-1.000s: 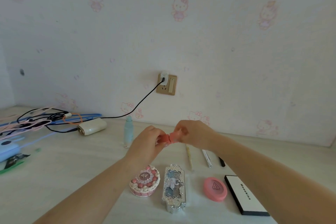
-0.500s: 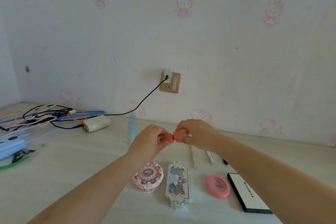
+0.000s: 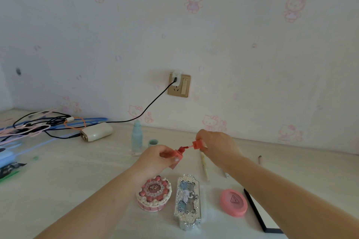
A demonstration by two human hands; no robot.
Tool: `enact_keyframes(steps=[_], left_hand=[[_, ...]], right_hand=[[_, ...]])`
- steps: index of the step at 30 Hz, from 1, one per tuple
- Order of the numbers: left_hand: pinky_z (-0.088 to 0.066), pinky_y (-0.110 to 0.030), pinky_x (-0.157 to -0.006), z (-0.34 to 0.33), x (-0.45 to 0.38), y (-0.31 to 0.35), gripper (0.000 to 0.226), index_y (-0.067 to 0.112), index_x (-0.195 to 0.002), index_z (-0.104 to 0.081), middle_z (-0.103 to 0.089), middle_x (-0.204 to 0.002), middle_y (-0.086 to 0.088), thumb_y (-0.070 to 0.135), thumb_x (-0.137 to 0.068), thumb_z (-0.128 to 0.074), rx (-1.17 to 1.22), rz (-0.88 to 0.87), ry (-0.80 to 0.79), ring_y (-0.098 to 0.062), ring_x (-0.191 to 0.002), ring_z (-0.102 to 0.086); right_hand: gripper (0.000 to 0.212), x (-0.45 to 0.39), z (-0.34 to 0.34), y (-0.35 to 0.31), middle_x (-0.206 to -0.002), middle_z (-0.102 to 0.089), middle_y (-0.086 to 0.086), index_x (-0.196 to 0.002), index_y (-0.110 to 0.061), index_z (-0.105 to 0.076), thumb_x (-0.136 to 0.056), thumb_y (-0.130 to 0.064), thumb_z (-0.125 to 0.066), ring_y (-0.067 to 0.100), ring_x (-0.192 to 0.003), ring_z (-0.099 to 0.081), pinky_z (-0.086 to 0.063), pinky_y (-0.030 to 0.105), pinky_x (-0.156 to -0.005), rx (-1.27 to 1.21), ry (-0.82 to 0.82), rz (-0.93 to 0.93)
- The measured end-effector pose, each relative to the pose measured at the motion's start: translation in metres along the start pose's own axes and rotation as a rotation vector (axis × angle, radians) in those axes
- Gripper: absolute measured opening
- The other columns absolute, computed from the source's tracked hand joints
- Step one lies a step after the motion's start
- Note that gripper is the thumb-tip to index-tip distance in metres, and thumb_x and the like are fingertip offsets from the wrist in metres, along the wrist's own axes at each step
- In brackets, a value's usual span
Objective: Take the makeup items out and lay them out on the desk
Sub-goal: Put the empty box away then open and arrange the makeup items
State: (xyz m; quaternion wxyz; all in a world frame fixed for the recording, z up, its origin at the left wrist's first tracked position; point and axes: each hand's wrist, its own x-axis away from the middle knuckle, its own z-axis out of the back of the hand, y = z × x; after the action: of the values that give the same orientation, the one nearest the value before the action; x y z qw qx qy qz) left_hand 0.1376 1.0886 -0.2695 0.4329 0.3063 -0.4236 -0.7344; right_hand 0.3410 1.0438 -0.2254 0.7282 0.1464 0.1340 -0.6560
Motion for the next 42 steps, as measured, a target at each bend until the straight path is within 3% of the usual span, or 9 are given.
enact_keyframes(steps=[4,7,10,16,22,27,34,38,42], left_hand=[[-0.050,-0.027,-0.079,-0.004,-0.006,-0.011,0.015,0.021,-0.096,-0.067,-0.073,-0.088,0.004,0.028,-0.083,-0.069,0.046,0.070,0.026,-0.008,-0.088,-0.066],[-0.048,-0.024,-0.074,-0.008,-0.012,-0.017,0.009,0.017,-0.087,-0.065,-0.074,-0.085,0.001,0.019,-0.080,-0.071,0.061,0.082,0.065,-0.011,-0.087,-0.068],[-0.049,-0.030,-0.086,-0.010,-0.022,-0.022,0.010,0.020,-0.081,-0.064,-0.074,-0.083,0.003,0.017,-0.077,-0.072,-0.016,0.098,0.082,-0.012,-0.087,-0.068],[-0.044,-0.018,-0.068,-0.010,-0.035,-0.032,0.016,0.021,-0.089,-0.066,-0.070,-0.080,0.009,0.022,-0.075,-0.074,-0.143,0.118,0.112,-0.005,-0.081,-0.065],[-0.041,-0.019,-0.058,-0.006,-0.044,-0.037,0.009,0.023,-0.081,-0.068,-0.065,-0.059,0.012,0.029,-0.075,-0.069,-0.311,0.081,0.140,0.001,-0.066,-0.059],[-0.036,-0.022,-0.050,-0.007,-0.045,-0.038,0.013,0.027,-0.071,-0.062,-0.057,-0.052,0.010,0.036,-0.074,-0.071,-0.342,0.046,0.180,-0.004,-0.054,-0.051],[-0.037,-0.024,-0.052,-0.005,-0.045,-0.036,0.011,0.027,-0.073,-0.063,-0.053,-0.049,0.012,0.032,-0.075,-0.072,-0.319,0.059,0.160,-0.007,-0.056,-0.052],[-0.051,-0.030,-0.066,-0.002,-0.040,-0.032,0.028,0.023,-0.102,-0.067,-0.071,-0.079,0.006,0.031,-0.076,-0.071,-0.262,0.103,0.117,-0.013,-0.077,-0.064],[-0.042,-0.022,-0.082,0.009,-0.025,-0.031,0.051,0.019,-0.130,-0.053,-0.065,-0.119,0.003,0.026,-0.081,-0.067,-0.307,0.126,0.121,-0.013,-0.106,-0.059]], right_hand=[[0.012,-0.001,-0.020,0.005,-0.094,-0.068,-0.010,-0.095,-0.030,-0.053,-0.085,-0.029,-0.060,0.018,-0.089,-0.062,-0.044,0.027,-0.067,-0.335,-0.048,-0.265],[0.015,-0.003,-0.033,-0.003,-0.074,-0.062,-0.025,-0.074,-0.033,-0.060,-0.077,-0.025,-0.072,0.000,-0.078,-0.058,-0.038,0.010,-0.062,-0.747,-0.008,-0.412],[0.012,-0.010,-0.052,-0.014,-0.076,-0.062,-0.017,-0.076,-0.032,-0.065,-0.075,-0.025,-0.075,0.003,-0.071,-0.053,-0.039,0.017,-0.062,-0.922,-0.025,-0.502],[0.021,-0.026,-0.075,-0.025,-0.084,-0.065,-0.015,-0.092,-0.027,-0.063,-0.075,-0.031,-0.075,0.003,-0.075,-0.057,-0.038,0.018,-0.058,-0.919,-0.085,-0.558],[0.014,-0.044,-0.093,-0.031,-0.094,-0.072,-0.009,-0.088,-0.030,-0.065,-0.075,-0.034,-0.070,0.011,-0.094,-0.064,-0.048,0.029,-0.086,-0.831,-0.146,-0.538],[0.018,-0.048,-0.100,-0.036,-0.096,-0.071,-0.013,-0.095,-0.034,-0.066,-0.077,-0.037,-0.065,0.004,-0.080,-0.056,-0.035,0.014,-0.055,-0.753,-0.193,-0.507],[0.056,-0.045,-0.101,-0.036,-0.102,-0.057,-0.010,-0.130,-0.028,-0.045,-0.080,-0.039,-0.066,0.009,-0.088,-0.053,-0.038,0.022,-0.067,-0.780,-0.196,-0.506],[0.068,-0.038,-0.087,-0.021,-0.106,-0.054,-0.008,-0.138,-0.023,-0.036,-0.080,-0.034,-0.070,0.010,-0.093,-0.056,-0.043,0.023,-0.072,-0.882,-0.091,-0.515],[0.054,-0.025,-0.063,0.011,-0.103,-0.057,-0.008,-0.138,-0.024,-0.037,-0.089,-0.029,-0.059,0.007,-0.082,-0.054,-0.038,0.020,-0.062,-0.902,0.003,-0.611]])
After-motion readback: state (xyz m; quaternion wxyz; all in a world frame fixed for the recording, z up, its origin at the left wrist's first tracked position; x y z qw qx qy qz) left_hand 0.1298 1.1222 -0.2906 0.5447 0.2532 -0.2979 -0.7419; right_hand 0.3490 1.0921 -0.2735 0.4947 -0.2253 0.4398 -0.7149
